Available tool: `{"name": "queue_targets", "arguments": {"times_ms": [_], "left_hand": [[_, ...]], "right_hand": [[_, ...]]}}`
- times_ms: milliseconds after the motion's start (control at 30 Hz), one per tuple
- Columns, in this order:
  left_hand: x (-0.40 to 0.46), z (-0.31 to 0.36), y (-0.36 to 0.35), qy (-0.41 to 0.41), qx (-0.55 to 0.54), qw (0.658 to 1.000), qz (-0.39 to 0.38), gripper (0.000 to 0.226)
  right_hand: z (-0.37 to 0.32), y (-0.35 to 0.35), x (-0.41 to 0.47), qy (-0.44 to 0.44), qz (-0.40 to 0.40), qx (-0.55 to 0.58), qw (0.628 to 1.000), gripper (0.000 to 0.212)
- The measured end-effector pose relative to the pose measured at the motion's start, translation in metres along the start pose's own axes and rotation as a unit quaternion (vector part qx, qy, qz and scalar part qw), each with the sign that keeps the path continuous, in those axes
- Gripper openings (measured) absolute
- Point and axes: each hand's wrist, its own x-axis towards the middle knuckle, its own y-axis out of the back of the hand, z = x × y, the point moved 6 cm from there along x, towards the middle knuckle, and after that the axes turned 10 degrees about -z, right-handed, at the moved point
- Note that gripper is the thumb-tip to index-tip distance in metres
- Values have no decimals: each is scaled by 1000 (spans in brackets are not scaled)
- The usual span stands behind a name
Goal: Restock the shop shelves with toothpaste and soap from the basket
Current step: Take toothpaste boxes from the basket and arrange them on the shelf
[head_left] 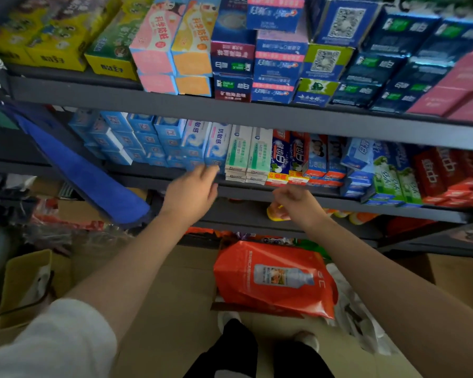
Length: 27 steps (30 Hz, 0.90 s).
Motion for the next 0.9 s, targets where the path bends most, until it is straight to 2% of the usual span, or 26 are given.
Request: {"name": "queue_targets", "arguments": {"times_ms": [100, 233, 333, 500, 900], "left_hand": [[-9, 54, -15, -92, -21, 994, -54, 31], [-11, 133, -43, -167, -33, 975, -144, 28], [-11, 197, -57, -210, -18, 960, -183, 29], [-24, 319, -72, -272, -43, 940, -204, 24], [-86, 620, -134, -343, -117, 893, -267, 22]], "right_hand": [[24, 29, -23, -11, 40, 12, 999, 13], [69, 79, -69, -32, 105, 49, 993, 13], [103, 120, -114, -36, 161, 96, 982, 16], [171, 188, -209, -45, 251, 146, 956, 12], [339, 350, -430, -84, 371, 162, 911, 24]]}}
